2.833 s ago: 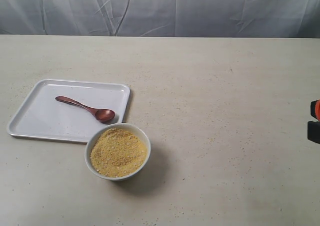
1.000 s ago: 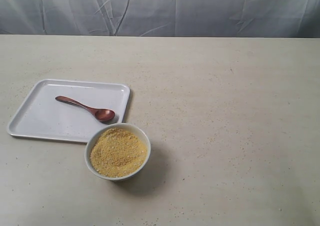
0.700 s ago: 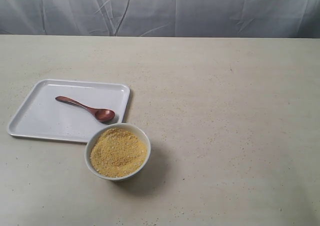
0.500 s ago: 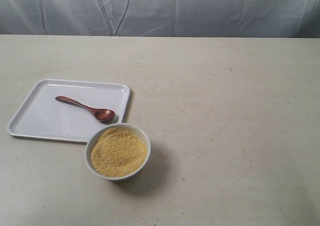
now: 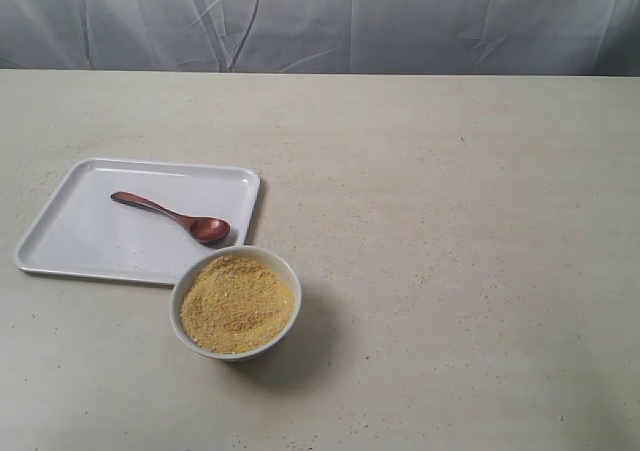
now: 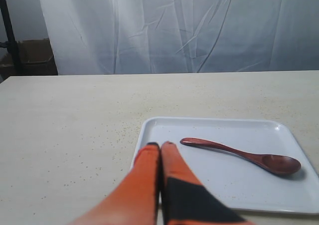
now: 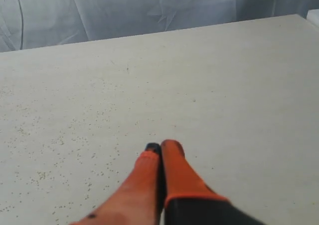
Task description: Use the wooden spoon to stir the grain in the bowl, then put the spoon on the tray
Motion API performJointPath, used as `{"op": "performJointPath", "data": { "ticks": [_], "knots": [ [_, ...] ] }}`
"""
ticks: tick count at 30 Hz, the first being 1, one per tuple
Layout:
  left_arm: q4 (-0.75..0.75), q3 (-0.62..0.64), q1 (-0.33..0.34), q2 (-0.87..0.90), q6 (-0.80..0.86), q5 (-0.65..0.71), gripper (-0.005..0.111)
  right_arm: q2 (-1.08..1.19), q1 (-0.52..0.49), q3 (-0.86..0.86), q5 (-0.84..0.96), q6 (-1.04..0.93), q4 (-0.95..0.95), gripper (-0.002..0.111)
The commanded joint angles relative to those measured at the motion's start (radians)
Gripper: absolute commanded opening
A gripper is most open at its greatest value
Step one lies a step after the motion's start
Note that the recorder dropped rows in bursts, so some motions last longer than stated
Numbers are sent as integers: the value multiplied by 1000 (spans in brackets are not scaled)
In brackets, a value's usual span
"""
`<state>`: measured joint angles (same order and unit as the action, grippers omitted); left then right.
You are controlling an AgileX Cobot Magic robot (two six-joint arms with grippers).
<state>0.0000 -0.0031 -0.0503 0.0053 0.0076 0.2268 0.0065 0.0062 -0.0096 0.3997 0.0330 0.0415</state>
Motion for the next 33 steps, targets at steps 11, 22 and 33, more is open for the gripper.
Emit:
{"op": "performJointPath", "data": {
  "ticks": [11,22,33],
  "knots": [
    [0,3,-1,-5,0,-10,0,-6,-6,10,-34,-5,-217,0],
    [0,3,-1,-5,0,-10,0,-6,-6,10,-34,-5,-191,0],
    [0,3,-1,-5,0,-10,0,-6,-6,10,-34,-5,-191,0]
  ]
}}
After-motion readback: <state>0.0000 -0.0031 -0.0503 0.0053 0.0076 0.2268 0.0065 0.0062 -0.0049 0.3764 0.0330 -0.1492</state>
